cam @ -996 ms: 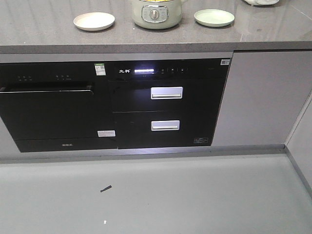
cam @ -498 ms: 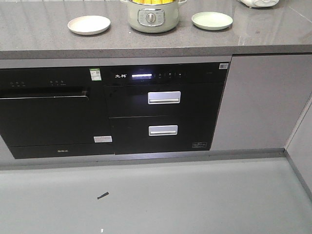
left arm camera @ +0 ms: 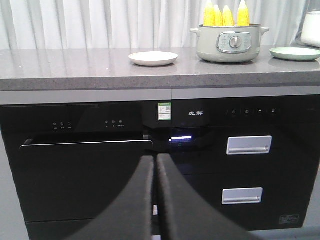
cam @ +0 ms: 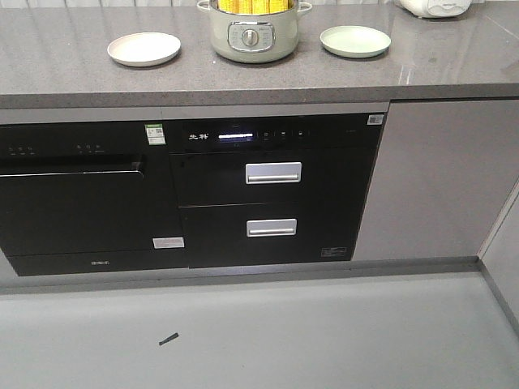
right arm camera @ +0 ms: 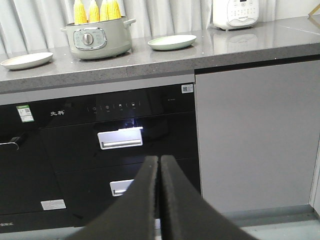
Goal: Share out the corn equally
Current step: 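Drive the base forward toward the counter with the steamer pot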
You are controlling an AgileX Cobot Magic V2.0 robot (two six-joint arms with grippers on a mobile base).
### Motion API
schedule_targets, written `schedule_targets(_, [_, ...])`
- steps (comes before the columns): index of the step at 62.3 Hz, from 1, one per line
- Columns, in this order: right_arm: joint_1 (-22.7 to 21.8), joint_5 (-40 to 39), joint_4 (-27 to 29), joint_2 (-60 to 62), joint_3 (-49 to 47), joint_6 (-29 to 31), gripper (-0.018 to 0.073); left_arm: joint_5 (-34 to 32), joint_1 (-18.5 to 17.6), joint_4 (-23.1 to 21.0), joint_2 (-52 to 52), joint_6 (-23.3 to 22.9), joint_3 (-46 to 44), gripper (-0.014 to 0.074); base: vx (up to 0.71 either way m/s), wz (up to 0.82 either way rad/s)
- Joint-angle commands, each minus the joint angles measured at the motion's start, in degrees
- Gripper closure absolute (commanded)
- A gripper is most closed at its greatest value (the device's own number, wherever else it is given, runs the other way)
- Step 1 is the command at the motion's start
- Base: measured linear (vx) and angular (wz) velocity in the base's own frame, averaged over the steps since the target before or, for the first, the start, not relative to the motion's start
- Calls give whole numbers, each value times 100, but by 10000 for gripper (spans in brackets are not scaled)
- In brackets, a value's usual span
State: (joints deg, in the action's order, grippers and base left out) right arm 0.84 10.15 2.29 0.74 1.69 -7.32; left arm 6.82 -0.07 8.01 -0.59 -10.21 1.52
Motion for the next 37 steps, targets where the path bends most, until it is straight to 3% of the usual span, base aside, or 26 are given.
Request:
schedule_targets(1, [-32, -421, -51, 24, 45, 19, 561, -434, -12, 8, -91, -43, -22, 603, 12, 0])
schedule_targets(37, [-32, -421, -51, 24, 45, 19, 561, -434, -12, 8, -91, -43, -22, 603, 14, -1])
